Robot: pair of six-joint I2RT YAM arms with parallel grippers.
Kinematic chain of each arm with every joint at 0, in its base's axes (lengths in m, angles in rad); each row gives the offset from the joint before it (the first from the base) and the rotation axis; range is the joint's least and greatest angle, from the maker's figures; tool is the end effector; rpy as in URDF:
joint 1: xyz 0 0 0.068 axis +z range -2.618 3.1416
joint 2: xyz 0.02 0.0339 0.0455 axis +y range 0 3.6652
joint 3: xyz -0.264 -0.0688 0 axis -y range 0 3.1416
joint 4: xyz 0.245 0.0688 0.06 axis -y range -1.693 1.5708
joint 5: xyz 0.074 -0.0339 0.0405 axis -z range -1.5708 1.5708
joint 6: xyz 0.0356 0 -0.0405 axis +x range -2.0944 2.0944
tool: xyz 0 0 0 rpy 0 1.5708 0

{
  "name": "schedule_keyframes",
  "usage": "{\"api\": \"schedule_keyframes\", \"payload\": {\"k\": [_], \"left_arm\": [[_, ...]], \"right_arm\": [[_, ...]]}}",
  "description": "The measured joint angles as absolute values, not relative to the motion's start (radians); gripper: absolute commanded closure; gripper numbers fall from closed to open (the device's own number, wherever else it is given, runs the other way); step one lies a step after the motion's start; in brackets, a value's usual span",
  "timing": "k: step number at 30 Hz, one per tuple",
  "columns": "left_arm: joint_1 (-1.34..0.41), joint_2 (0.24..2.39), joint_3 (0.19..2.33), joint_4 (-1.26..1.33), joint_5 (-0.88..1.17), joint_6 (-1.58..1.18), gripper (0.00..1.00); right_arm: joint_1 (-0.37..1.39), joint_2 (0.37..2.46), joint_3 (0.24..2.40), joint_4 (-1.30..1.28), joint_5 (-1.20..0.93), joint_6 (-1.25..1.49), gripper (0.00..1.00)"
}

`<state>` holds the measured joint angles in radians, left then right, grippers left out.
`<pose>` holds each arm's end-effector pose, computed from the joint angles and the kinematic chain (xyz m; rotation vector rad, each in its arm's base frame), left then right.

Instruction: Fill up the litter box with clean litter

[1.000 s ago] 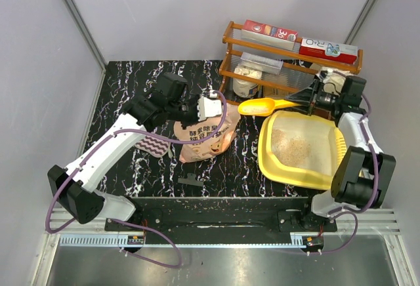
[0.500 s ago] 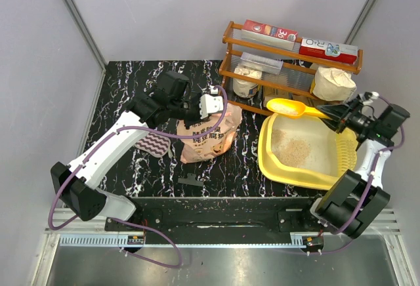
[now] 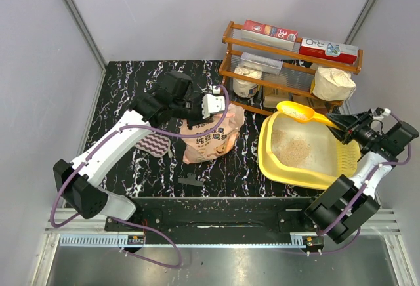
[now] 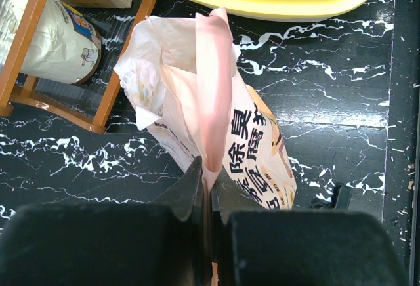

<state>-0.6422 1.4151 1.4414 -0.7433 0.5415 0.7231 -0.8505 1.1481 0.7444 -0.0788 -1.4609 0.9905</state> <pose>0.2302 -0.1951 0.3721 1.6108 1.5388 -0.5723 0.1780 -0.1492 0.2771 0.7741 1.7158 1.5488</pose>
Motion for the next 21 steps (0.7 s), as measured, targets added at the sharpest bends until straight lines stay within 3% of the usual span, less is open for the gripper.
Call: {"api": "schedule_keyframes", "payload": {"k": [6, 14, 21], "left_arm": [[-0.651, 1.416, 1.441, -0.739, 0.543, 0.722, 1.00], [-0.653, 1.416, 1.441, -0.738, 0.543, 0.726, 1.00], [-0.653, 1.418, 1.440, -0.733, 0.549, 0.726, 1.00]], "right_arm": [[-0.862, 1.167, 0.761, -0.250, -1.438, 0.845, 1.00], [-0.889, 1.294, 0.941, -0.884, -1.246, 0.180, 1.00], [-0.912, 1.280, 0.941, -1.044, -1.135, 0.002, 1.00]]}}
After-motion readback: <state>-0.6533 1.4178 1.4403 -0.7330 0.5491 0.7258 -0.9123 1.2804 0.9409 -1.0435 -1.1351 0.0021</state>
